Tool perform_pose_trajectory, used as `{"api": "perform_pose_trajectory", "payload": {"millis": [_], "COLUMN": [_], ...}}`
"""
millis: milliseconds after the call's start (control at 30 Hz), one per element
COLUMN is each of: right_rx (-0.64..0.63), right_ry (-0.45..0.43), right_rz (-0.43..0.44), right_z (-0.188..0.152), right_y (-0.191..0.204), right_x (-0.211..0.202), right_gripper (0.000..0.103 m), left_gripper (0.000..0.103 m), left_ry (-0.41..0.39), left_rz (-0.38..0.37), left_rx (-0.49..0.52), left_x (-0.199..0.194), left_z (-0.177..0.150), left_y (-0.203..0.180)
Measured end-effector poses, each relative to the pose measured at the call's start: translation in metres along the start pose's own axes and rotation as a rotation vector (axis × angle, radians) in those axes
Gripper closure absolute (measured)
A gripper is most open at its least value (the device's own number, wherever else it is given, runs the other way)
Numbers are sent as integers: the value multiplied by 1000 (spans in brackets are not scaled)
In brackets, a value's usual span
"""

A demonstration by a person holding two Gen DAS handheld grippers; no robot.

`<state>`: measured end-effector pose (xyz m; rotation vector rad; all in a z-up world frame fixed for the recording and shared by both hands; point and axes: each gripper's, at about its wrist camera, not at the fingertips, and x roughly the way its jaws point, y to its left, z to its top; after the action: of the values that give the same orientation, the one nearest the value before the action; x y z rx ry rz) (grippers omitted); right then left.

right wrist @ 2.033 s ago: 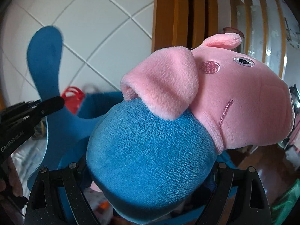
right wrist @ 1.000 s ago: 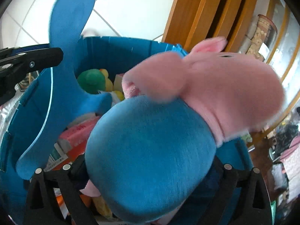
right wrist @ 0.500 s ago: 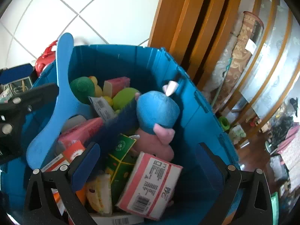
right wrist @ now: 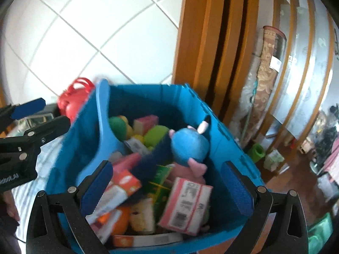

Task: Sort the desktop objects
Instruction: 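Return both tools to the bed toward the green Daddy Pig plush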

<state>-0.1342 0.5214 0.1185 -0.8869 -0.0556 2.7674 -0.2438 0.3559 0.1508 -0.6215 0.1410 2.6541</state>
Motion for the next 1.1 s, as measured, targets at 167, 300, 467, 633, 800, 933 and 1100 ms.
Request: {"api": "perform_pose_trajectory", "payload": {"millis": [167, 300, 467, 633, 800, 933, 1100], "right_rx": [1, -23, -50, -96, -146, -190, -263], "right_ry": [-65, -97, -120, -107, -72, 5, 88], "right_rz": [37, 63, 113, 173, 262, 351, 461], "right_z": [7, 15, 29, 41, 52, 57, 52], "right_y": [30, 65, 127, 202, 295, 387, 495], "right_x": [-23, -32, -35, -24, -3, 28, 62], "right_gripper": [0, 0, 0, 0, 0, 0, 0], "left_gripper": [26, 26, 26, 26, 26, 26, 26], "left_ry": [-47, -61, -59, -33, 29, 82, 175], "left_rz": [43, 56, 93, 161, 289, 385, 519], "left_rx": [7, -21, -81, -151, -228, -298, -409], "left_x": [-27, -46, -69, -87, -102, -117, -130], "left_z": [-6, -16, -35, -61, -101, -140, -203], "left_y": [25, 60, 126, 206, 310, 394, 500]}}
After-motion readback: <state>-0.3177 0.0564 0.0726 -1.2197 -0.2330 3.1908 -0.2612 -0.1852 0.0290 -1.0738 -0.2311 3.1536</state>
